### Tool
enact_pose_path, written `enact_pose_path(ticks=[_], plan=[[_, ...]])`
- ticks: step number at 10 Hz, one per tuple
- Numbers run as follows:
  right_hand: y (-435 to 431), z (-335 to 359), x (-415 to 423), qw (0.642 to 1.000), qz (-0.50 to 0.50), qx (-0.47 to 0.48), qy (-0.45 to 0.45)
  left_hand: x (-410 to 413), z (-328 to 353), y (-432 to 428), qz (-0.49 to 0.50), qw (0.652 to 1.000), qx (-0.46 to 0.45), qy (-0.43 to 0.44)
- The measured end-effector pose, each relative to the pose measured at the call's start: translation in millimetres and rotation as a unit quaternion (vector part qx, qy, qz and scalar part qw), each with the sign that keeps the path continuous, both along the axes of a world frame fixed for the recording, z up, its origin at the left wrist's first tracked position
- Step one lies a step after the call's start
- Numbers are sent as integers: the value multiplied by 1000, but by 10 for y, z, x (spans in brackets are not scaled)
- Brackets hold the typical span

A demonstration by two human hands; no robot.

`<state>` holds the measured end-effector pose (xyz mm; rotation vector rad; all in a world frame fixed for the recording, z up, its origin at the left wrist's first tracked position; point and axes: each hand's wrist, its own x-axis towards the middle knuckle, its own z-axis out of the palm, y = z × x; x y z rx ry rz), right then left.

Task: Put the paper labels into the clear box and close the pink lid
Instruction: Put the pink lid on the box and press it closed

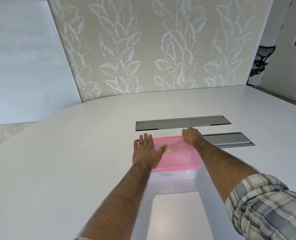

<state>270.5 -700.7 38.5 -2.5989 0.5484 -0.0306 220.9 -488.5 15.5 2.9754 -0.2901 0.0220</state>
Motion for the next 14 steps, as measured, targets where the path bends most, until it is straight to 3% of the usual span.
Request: enact_pose_path(ticks=[8,10,13,14], plan=[[7,-4,-50,998,-18,-30,-55,-47,54,-4,3,1000,-7,4],[20,80,2,999,-8,-27,-22,-58,59,-4,4,1000,-9,7],[119,26,56,998,19,-53,-29,49,49,-5,-90,996,-23,10],[113,5,64,998,25,-53,-29,42,44,-8,-49,998,-36,21]])
